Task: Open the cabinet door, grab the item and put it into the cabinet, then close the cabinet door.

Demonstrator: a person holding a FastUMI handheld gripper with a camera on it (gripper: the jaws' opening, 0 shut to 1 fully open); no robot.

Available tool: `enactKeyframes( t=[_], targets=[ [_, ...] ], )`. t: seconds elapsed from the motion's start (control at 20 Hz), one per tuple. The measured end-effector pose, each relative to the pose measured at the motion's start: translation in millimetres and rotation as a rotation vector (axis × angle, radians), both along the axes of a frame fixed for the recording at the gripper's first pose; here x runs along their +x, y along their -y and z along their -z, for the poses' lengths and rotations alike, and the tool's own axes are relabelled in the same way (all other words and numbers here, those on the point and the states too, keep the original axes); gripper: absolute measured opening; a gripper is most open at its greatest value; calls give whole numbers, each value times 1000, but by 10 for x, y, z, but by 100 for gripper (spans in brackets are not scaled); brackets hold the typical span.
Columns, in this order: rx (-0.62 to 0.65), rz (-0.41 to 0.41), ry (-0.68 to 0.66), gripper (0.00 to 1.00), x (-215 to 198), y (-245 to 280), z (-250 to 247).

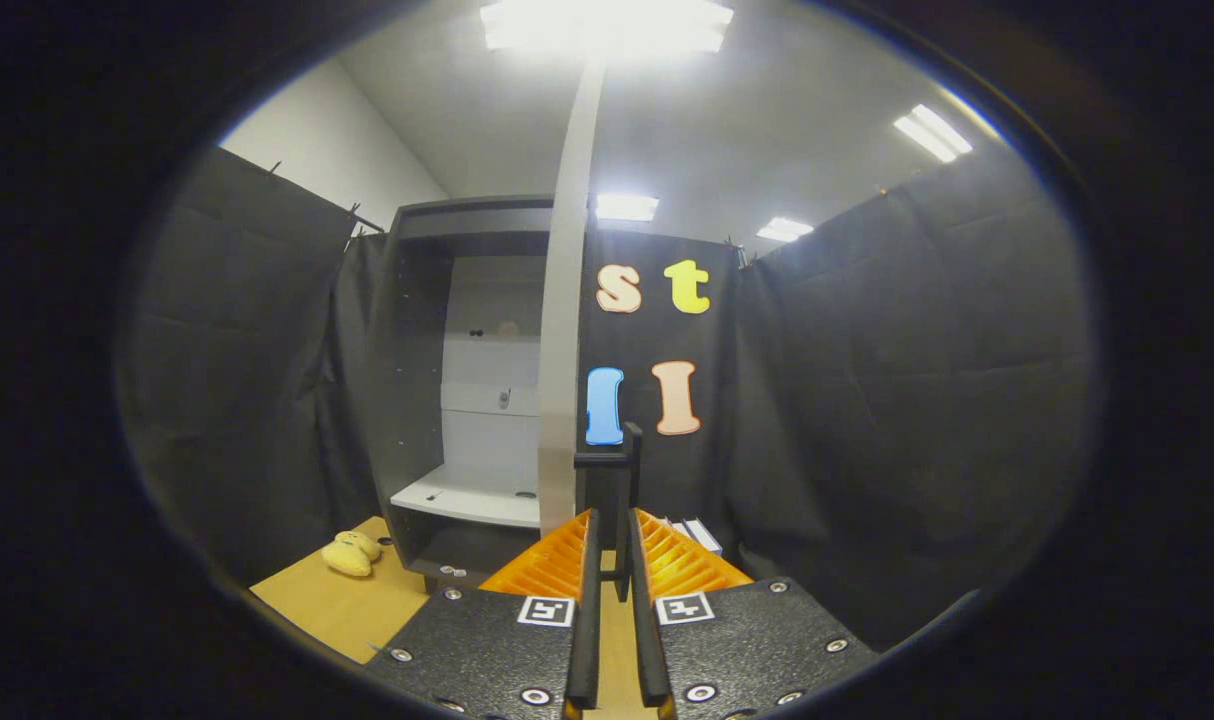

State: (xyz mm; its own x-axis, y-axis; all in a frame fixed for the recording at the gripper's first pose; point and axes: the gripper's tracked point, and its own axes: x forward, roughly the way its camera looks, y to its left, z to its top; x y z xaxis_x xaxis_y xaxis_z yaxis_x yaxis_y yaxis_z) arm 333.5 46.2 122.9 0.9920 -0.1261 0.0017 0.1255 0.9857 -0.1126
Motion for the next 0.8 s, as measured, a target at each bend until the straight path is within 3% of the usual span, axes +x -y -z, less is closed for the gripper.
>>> enactKeyframes(
  t=[0.35,0.55,0.7,0.8],
  targets=[
    [16,-92,183,20,102,-304,-225],
    [37,-177,131,48,111,-545,-51],
    [61,-221,73,79,61,-693,120],
    [86,-237,48,89,68,-788,238]
  ],
)
